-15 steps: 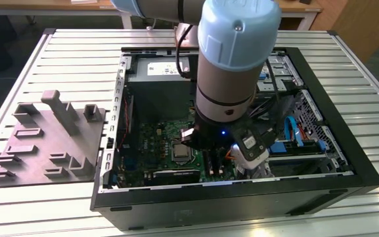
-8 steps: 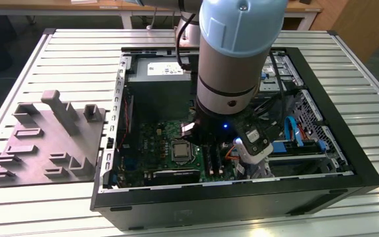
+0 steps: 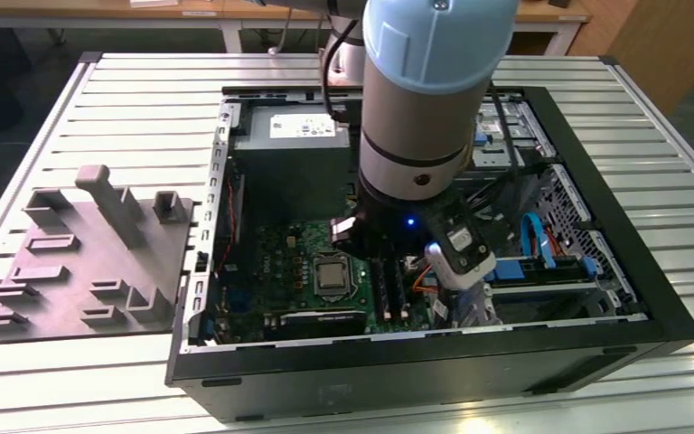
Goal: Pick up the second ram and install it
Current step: 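Press down the second ram until it locks into place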
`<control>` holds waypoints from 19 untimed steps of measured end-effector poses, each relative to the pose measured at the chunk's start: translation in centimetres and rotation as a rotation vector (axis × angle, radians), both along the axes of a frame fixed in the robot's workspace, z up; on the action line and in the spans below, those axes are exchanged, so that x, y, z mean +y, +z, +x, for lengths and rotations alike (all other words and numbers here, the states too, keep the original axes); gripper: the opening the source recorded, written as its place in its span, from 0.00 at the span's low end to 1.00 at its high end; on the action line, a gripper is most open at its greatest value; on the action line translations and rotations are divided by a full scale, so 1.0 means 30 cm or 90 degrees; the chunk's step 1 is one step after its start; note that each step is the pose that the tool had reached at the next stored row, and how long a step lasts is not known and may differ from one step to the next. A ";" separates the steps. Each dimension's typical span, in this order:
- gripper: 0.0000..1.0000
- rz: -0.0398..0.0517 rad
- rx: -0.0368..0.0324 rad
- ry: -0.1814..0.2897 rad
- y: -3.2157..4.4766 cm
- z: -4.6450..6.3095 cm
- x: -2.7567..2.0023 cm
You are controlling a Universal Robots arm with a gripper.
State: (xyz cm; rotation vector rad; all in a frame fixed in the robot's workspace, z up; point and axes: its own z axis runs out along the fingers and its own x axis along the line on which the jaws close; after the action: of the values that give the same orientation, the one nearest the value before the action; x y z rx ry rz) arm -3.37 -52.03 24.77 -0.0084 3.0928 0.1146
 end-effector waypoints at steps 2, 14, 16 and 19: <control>0.10 0.0001 0.0000 0.000 -0.001 0.000 0.021; 0.10 0.0001 0.0000 0.000 0.018 0.000 0.091; 0.10 0.0000 0.0000 0.000 0.028 0.000 0.091; 0.10 0.0002 -0.0001 0.000 0.034 0.000 0.091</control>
State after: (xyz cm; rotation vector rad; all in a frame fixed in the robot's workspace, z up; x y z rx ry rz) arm -3.37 -49.30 25.79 -0.0084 3.0927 0.1150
